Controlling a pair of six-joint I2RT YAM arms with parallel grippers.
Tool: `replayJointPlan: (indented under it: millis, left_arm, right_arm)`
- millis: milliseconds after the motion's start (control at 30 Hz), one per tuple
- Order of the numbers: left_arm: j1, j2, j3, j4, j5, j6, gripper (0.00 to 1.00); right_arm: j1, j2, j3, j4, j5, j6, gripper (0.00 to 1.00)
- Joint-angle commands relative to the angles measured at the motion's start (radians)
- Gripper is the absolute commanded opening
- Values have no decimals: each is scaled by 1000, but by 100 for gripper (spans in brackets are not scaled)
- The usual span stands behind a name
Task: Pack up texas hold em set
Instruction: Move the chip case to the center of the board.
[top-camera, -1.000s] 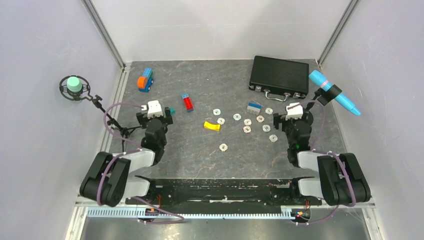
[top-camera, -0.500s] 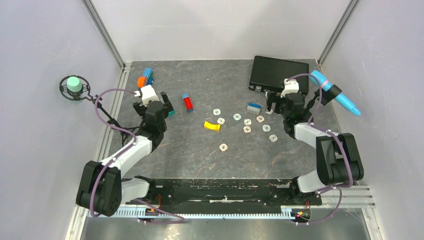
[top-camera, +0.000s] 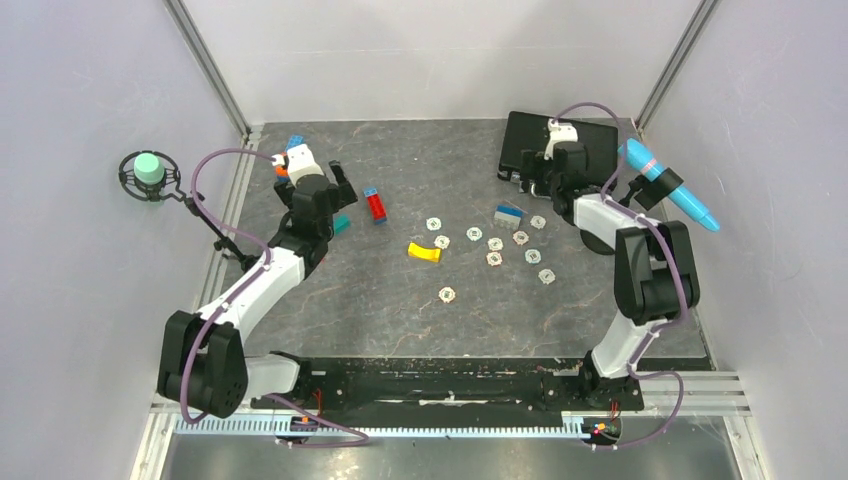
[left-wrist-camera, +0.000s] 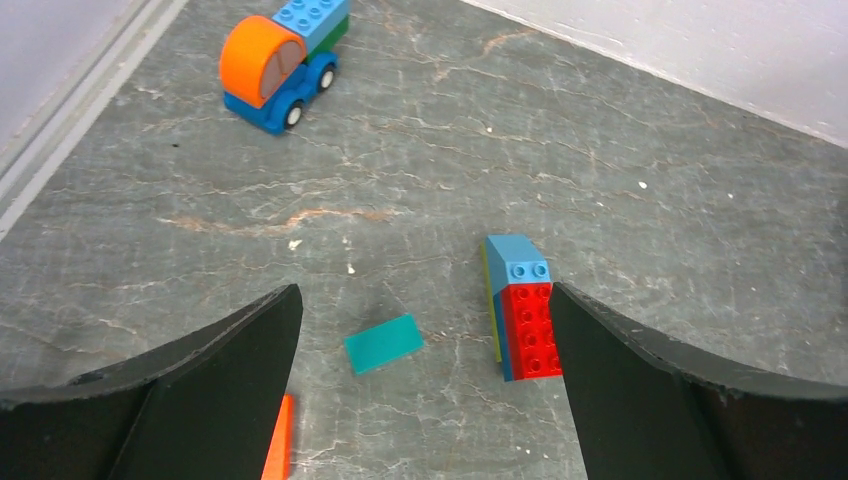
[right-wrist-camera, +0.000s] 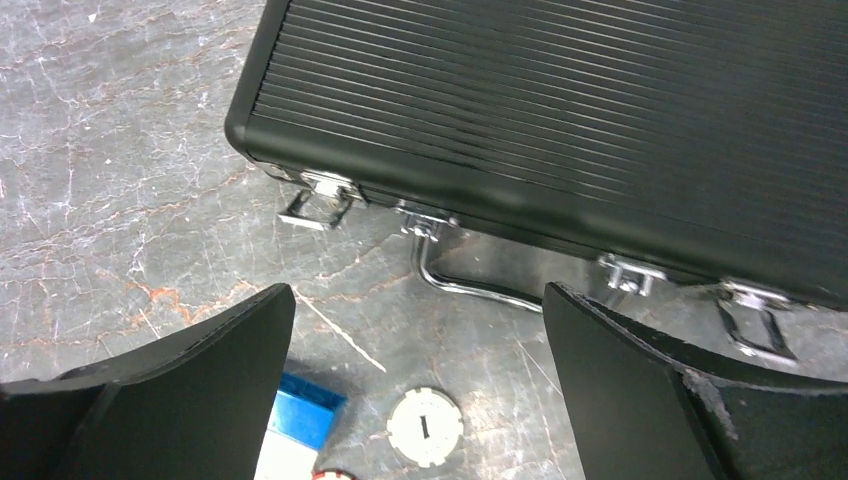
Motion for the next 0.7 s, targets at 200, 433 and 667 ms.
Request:
replayJointPlan:
  millis: [200, 433, 667]
  left_arm:
    - [-3, 13, 73, -60, 120, -75, 100]
    - [-2, 6, 79, -77, 157, -77, 100]
    - [-3, 22, 89, -81, 197, -83, 100]
  right_arm:
    - [77, 176, 234, -129, 0, 14, 98]
    - [84, 179, 183, -155, 37, 32, 98]
    - [84, 177, 117, -117, 60, 4, 98]
